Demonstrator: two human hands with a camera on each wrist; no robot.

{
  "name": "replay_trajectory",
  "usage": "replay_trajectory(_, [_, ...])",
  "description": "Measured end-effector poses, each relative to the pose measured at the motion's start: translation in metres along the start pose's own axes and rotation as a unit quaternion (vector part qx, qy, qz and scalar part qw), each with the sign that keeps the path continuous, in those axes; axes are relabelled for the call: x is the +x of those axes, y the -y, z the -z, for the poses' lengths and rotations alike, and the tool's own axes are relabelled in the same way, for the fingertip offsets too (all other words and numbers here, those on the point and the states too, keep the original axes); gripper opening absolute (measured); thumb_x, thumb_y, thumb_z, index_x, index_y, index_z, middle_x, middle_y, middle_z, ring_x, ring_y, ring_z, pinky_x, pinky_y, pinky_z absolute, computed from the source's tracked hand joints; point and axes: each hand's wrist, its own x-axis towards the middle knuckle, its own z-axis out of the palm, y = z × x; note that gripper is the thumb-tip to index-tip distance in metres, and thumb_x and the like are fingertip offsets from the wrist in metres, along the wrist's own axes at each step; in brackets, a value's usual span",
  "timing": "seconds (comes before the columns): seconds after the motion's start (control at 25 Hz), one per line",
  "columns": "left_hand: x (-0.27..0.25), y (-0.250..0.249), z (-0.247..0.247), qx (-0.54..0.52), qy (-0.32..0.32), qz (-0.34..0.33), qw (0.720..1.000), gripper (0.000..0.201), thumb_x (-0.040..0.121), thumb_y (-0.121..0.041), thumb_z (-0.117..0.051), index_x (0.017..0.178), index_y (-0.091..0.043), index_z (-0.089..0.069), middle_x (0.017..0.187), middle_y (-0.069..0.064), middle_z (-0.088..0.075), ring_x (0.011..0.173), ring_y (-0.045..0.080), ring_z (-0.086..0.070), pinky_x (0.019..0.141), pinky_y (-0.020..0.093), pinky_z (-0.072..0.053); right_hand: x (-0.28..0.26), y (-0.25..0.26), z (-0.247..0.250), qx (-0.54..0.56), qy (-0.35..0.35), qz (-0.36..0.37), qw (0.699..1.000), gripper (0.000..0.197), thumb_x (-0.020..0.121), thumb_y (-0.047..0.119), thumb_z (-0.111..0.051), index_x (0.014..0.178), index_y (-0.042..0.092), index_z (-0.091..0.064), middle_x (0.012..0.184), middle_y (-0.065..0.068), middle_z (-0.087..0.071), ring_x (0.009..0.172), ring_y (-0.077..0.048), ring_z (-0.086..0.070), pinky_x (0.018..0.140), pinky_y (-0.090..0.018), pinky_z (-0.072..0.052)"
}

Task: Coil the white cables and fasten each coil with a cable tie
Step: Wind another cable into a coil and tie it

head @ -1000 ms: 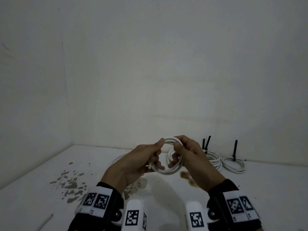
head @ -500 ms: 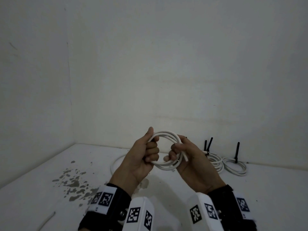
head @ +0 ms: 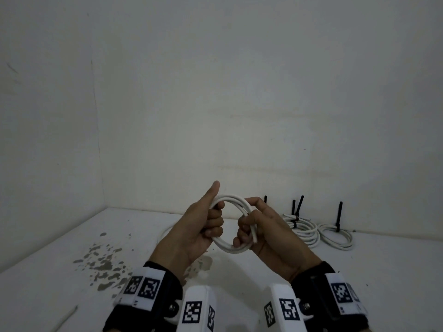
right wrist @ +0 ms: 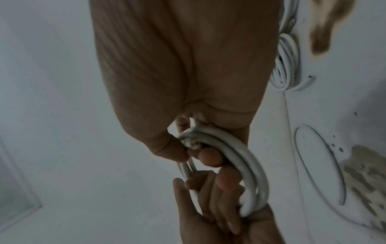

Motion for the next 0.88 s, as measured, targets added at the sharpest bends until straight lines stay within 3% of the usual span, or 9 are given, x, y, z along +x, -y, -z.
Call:
replay_trajectory(0.12, [-0.003,0.007,-0.009,0.108,-0.008,-0.024,0.994,0.043,0.092,-0.044,-0.063,0.064,-0.019,-0.041,0.051,-0.007,-0.020,0.042,0.009,-0.019,0.039,0.021,-0.021,0.004,0.006,0.003,-0.050,-0.050,-0.024,0.997,0.013,0.095,0.010,-0.052,0.102,0.003,-0.061,0.080,-0.015,-0.052,0.059,-0.026,-0.054,0.063,-0.041,-0.053])
replay_trajectory(0.16, [-0.004,0.010,-0.011,0.141,-0.003,-0.028,0.990,0.043,0.093,-0.043,-0.061,0.063,-0.019,-0.041,0.050,-0.007,-0.022,0.042,0.009,-0.020,0.041,0.022,-0.022,0.004,0.008,0.004,-0.085,-0.068,-0.043,0.993,0.021,0.096,0.022,-0.057,0.099,0.003,-0.065,0.076,-0.013,-0.054,0.057,-0.025,-0.054,0.063,-0.041,-0.053])
replay_trajectory(0.24, [-0.005,0.017,-0.015,0.169,0.018,-0.029,0.985,0.043,0.094,-0.044,-0.059,0.064,-0.018,-0.043,0.051,-0.006,-0.022,0.042,0.009,-0.020,0.042,0.022,-0.023,0.004,0.011,0.007,-0.133,-0.108,-0.076,0.982,0.042,0.095,0.046,-0.060,0.093,0.005,-0.070,0.059,-0.006,-0.046,0.047,-0.020,-0.044,0.058,-0.037,-0.049])
replay_trajectory(0.32, [-0.005,0.021,-0.016,0.147,0.037,-0.016,0.988,0.041,0.095,-0.045,-0.058,0.068,-0.015,-0.046,0.052,-0.006,-0.020,0.044,0.009,-0.017,0.041,0.021,-0.022,0.003,0.011,0.010,-0.144,-0.132,-0.083,0.977,0.052,0.093,0.054,-0.059,0.086,0.004,-0.067,0.051,0.000,-0.034,0.042,-0.015,-0.032,0.051,-0.031,-0.043])
replay_trajectory(0.6, [0.001,0.023,-0.012,0.062,0.052,0.037,0.996,0.037,0.097,-0.040,-0.054,0.074,-0.012,-0.054,0.052,-0.008,-0.020,0.041,0.006,-0.018,0.036,0.017,-0.023,0.006,0.002,0.003,-0.168,-0.229,-0.018,0.959,0.048,0.101,0.042,-0.050,0.068,0.007,-0.056,0.046,0.000,-0.032,0.039,-0.014,-0.031,0.044,-0.027,-0.037])
replay_trajectory(0.68, [-0.003,0.021,-0.009,0.068,0.072,0.054,0.994,0.036,0.096,-0.040,-0.056,0.075,-0.011,-0.057,0.052,-0.006,-0.024,0.041,0.007,-0.023,0.042,0.021,-0.036,0.003,0.003,0.005,-0.184,-0.219,-0.018,0.958,0.047,0.102,0.036,-0.047,0.066,0.007,-0.054,0.046,0.000,-0.030,0.039,-0.014,-0.029,0.043,-0.025,-0.034])
replay_trajectory(0.76, [-0.008,0.018,-0.007,0.079,0.109,0.104,0.985,0.039,0.093,-0.042,-0.059,0.074,-0.009,-0.062,0.049,-0.001,-0.039,0.041,0.012,-0.039,0.056,0.032,-0.052,-0.001,0.002,0.011,-0.236,-0.198,-0.016,0.951,0.047,0.103,0.031,-0.044,0.064,0.008,-0.054,0.046,0.000,-0.032,0.038,-0.014,-0.029,0.043,-0.024,-0.033])
replay_trajectory(0.84, [-0.012,0.018,-0.008,0.124,0.136,0.146,0.972,0.050,0.089,-0.054,-0.060,0.072,-0.007,-0.066,0.050,0.004,-0.048,0.044,0.019,-0.049,0.066,0.037,-0.054,-0.007,-0.003,0.015,-0.307,-0.179,-0.018,0.935,0.047,0.102,0.028,-0.043,0.062,0.010,-0.057,0.048,-0.001,-0.040,0.041,-0.016,-0.035,0.042,-0.024,-0.034])
replay_trajectory(0.88, [-0.012,0.020,-0.010,0.149,0.141,0.156,0.966,0.053,0.087,-0.059,-0.059,0.071,-0.008,-0.064,0.049,0.003,-0.046,0.042,0.018,-0.045,0.064,0.036,-0.052,-0.010,-0.004,0.017,-0.334,-0.172,-0.021,0.926,0.047,0.102,0.028,-0.042,0.062,0.010,-0.059,0.052,-0.003,-0.045,0.043,-0.017,-0.037,0.042,-0.024,-0.035])
